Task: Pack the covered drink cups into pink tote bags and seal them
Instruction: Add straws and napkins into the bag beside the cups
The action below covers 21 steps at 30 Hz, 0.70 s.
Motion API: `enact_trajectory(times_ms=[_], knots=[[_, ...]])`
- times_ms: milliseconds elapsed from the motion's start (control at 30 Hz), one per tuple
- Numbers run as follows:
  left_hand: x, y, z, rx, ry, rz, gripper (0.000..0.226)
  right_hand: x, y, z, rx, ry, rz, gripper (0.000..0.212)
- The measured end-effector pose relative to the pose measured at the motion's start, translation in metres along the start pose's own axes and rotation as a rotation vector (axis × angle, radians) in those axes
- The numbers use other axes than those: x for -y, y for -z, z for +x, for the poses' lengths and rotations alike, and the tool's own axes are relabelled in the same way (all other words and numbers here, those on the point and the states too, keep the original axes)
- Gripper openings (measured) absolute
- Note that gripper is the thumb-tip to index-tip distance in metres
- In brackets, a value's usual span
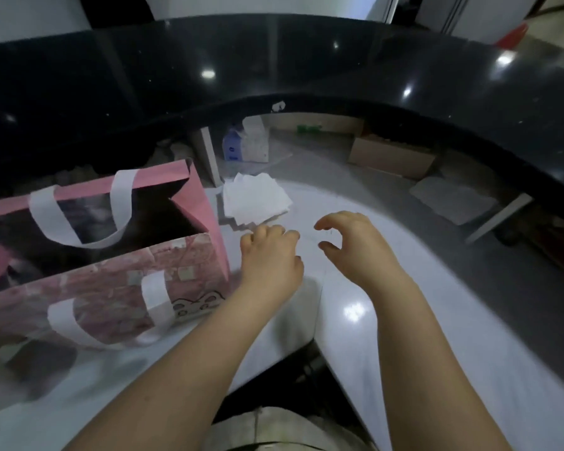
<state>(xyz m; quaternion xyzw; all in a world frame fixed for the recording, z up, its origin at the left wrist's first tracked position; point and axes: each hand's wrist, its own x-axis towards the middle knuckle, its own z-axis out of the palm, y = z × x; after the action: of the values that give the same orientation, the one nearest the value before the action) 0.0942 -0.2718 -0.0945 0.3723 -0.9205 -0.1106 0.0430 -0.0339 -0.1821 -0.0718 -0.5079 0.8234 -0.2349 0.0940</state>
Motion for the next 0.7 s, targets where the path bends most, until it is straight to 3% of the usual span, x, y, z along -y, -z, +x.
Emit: enact_trajectory(times_ms=[133, 433, 700], knots=[[0.018, -0.03, 0.005, 0.058, 0.15, 0.006, 0.053, -0.015, -0.04, 0.016, 0.097, 0.034, 0.057, 0.03], [0.027, -0.043, 0.063, -0.031, 0.341, 0.015, 0.062, -0.032, -0.082, 0.11, 0.119, 0.007, 0.221, 0.032], [0.047, -0.043, 0.085, -0.09, 0.45, -0.003, 0.059, -0.017, -0.111, 0.205, 0.191, 0.119, 0.067, 0.035]])
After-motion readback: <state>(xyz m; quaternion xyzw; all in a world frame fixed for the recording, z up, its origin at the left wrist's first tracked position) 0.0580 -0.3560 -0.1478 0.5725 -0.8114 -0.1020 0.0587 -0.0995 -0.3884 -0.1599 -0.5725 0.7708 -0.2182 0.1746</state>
